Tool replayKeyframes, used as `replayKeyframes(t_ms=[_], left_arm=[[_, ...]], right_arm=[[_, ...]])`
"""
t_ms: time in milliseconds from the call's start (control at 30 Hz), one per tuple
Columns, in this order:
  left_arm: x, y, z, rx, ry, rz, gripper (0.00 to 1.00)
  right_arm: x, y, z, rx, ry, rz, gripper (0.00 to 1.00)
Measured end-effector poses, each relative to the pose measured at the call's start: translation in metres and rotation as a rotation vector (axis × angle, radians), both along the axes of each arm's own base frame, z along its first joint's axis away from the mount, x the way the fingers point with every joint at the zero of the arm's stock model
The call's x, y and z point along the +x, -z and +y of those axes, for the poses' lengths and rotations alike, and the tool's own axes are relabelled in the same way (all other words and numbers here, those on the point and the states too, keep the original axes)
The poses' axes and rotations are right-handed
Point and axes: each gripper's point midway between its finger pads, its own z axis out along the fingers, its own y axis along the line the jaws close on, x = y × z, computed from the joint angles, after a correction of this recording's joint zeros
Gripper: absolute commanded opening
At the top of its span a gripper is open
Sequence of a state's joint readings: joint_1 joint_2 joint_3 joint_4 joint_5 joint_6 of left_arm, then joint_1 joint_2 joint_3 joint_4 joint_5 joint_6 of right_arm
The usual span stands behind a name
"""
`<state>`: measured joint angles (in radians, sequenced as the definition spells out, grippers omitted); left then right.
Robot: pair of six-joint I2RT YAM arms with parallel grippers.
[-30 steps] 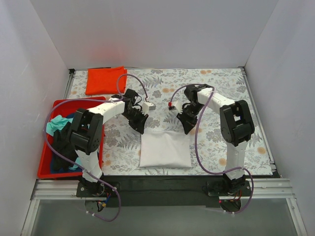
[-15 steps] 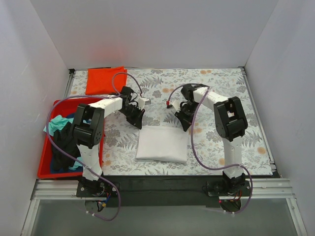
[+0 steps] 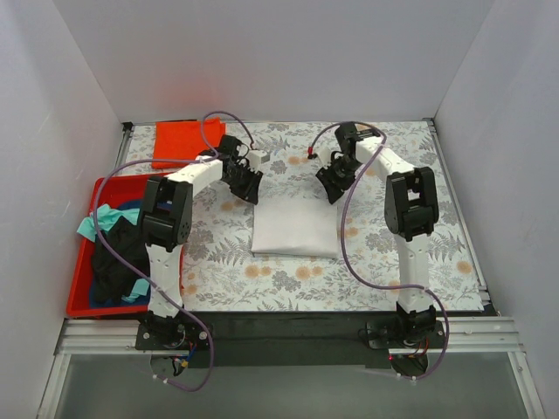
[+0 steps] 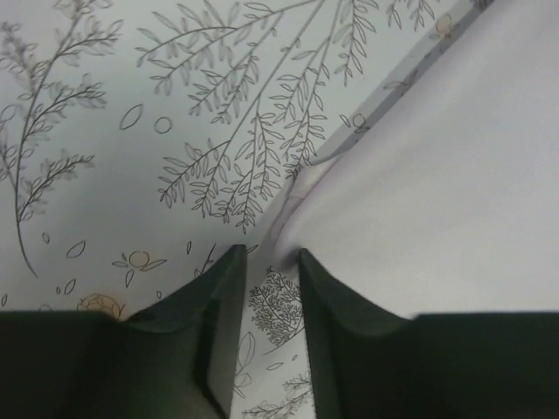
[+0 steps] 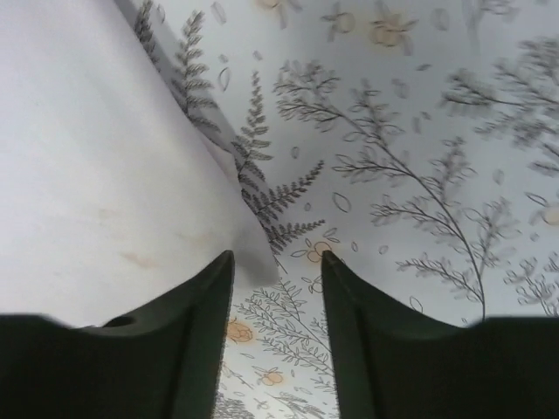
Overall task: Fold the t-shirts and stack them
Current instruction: Fold the tshirt
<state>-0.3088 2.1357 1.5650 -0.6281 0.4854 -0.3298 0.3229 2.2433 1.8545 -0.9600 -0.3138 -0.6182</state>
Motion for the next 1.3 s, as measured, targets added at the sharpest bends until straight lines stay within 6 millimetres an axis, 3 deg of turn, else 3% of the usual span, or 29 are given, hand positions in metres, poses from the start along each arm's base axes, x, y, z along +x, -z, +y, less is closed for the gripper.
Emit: replayKeyframes(t_ms=[33, 67, 100, 133, 233, 367, 433, 500, 567, 700, 900, 1067, 1133, 1300], left_arm=[[0.004, -0.002, 0.001, -0.001, -0.011, -0.007, 0.47], [0.006, -0.005, 0.002, -0.009, -0.027, -0.008, 0.7], [0.006, -0.01, 0.003, -0.018, -0.046, -0.004, 0.8], [0.004, -0.018, 0.001, -0.038, -0.063, 0.003, 0.81], [-0.016, -0.057, -0.003, -0.143, -0.124, 0.035, 0.82], [-0.069, -0.128, -0.025, -0.386, -0.194, 0.097, 0.84], [-0.097, -0.147, -0.039, -0.491, -0.206, 0.16, 0.84], [-0.127, -0.15, -0.054, -0.564, -0.209, 0.255, 0.85], [-0.152, -0.137, -0.066, -0.596, -0.226, 0.368, 0.85], [-0.18, -0.107, -0.079, -0.609, -0.277, 0.564, 0.86], [-0.182, -0.079, -0.089, -0.624, -0.327, 0.685, 0.86], [-0.187, -0.031, -0.077, -0.581, -0.397, 0.774, 0.86], [-0.188, -0.03, -0.07, -0.615, -0.377, 0.805, 0.86], [-0.183, -0.03, -0.063, -0.659, -0.352, 0.809, 0.85]], right_arm=[[0.005, -0.006, -0.001, 0.011, 0.015, -0.012, 0.78], [0.009, -0.013, -0.002, 0.025, 0.034, -0.019, 0.84], [0.01, -0.021, -0.001, 0.047, 0.043, -0.025, 0.92], [0.008, -0.031, 0.0, 0.071, 0.053, -0.03, 0.99], [-0.006, -0.079, 0.009, 0.189, 0.081, -0.048, 0.98], [-0.064, -0.15, 0.035, 0.457, 0.09, 0.023, 0.98], [-0.1, -0.166, 0.052, 0.607, 0.091, 0.122, 0.98], [-0.134, -0.156, 0.061, 0.65, 0.134, 0.266, 0.98], [-0.157, -0.137, 0.07, 0.66, 0.188, 0.407, 0.98], [-0.181, -0.111, 0.083, 0.65, 0.265, 0.576, 0.98], [-0.194, -0.075, 0.091, 0.639, 0.335, 0.684, 0.98], [-0.202, -0.032, 0.086, 0.588, 0.39, 0.768, 0.98], [-0.206, -0.02, 0.08, 0.582, 0.415, 0.818, 0.98], [-0.198, -0.022, 0.074, 0.662, 0.393, 0.842, 0.98]])
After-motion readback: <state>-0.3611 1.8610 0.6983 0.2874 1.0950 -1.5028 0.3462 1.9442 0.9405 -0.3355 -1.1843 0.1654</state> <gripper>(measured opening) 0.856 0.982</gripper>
